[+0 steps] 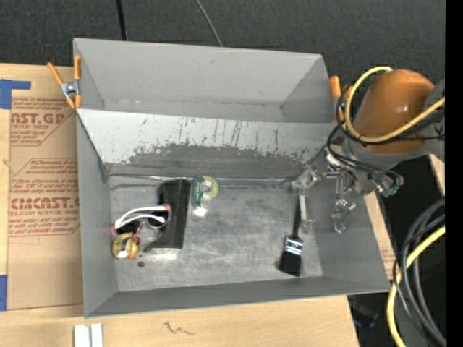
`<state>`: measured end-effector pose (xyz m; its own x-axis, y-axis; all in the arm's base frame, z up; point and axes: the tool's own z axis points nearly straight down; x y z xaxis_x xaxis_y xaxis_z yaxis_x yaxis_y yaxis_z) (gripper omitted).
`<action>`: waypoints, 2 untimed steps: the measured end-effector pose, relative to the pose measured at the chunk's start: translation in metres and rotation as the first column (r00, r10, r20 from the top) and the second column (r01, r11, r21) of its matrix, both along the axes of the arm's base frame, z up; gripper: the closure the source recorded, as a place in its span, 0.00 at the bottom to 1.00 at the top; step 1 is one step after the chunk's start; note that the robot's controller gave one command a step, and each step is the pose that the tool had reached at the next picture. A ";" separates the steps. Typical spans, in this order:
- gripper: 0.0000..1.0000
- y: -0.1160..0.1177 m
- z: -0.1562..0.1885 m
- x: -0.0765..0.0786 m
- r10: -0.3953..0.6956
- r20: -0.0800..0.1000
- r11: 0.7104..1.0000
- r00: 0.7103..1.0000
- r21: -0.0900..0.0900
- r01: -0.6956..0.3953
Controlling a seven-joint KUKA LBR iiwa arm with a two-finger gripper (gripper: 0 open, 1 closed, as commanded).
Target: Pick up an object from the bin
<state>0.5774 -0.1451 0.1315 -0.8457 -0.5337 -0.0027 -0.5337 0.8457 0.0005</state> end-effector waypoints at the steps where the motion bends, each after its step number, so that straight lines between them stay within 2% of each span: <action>1: 0.00 0.009 -0.040 0.003 0.344 0.000 0.939 0.939 0.018 -0.344; 2: 1.00 0.013 -0.060 0.004 0.467 0.004 0.884 0.884 0.003 -0.467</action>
Offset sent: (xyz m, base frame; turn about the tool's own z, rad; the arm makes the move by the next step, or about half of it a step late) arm 0.0021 0.0085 -0.0615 -0.4863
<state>0.5812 -0.1321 0.0712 -0.4988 -0.8667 -0.0073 -0.8667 0.4988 0.0008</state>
